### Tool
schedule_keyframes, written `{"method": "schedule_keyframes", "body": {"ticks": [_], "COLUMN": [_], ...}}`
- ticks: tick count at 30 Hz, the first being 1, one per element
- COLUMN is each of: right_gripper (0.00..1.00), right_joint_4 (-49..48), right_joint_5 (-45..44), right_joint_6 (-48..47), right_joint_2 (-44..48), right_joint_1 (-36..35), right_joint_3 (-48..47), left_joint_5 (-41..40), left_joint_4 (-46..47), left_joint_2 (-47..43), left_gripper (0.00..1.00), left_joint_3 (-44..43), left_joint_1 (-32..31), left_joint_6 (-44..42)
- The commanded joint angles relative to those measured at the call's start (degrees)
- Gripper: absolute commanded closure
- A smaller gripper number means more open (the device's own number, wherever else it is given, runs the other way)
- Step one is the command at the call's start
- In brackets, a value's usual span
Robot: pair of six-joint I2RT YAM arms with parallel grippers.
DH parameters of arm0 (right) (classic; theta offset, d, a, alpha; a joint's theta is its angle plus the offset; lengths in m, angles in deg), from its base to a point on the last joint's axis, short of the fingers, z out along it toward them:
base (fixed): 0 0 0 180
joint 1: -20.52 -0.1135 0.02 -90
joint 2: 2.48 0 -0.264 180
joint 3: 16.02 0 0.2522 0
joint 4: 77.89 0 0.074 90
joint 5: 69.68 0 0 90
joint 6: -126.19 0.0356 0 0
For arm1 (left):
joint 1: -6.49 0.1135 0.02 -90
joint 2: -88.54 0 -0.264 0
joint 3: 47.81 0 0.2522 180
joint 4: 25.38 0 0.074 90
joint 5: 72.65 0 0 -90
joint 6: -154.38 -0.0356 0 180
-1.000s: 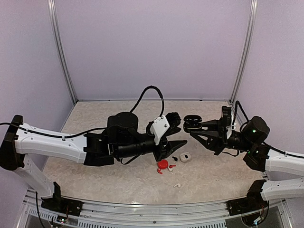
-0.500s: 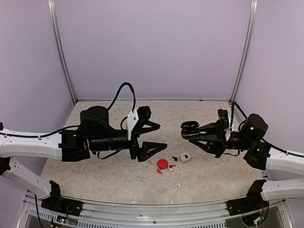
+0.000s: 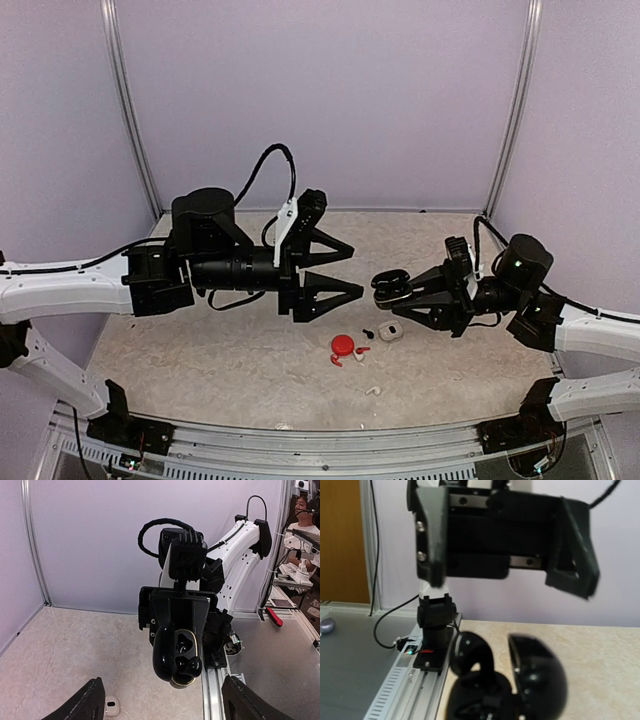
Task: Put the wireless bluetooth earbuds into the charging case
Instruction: Move the right earbud to the center of the board.
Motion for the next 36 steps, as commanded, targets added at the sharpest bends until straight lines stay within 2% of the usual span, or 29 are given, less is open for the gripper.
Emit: {"method": "schedule_keyframes", "body": {"ticks": [1, 31, 36], "right_gripper": [1.00, 1.00, 1.00], "right_joint_4": [0.8, -0.3, 0.6], "right_joint_5": [2.0, 2.0, -4.0], "right_joint_6": [0.2, 1.2, 2.0], "right_joint_2": [-0.5, -0.4, 2.0], "right_joint_1": [-0.5, -0.7, 0.9], "right_joint_3": [-2.4, -2.1, -0.2], "left_joint_5": [1.2, -3.9, -1.8], "left_joint_4": [-1.5, -2.2, 4.1], "left_joint_2": [2.6, 7.3, 4.0], "left_gripper": [0.21, 0.28, 0.18], "left_joint_3": [-3.0, -5.1, 0.5], "left_joint_1": [-0.2, 0.0, 2.2], "left_joint_6": [2.6, 2.1, 3.1]}}
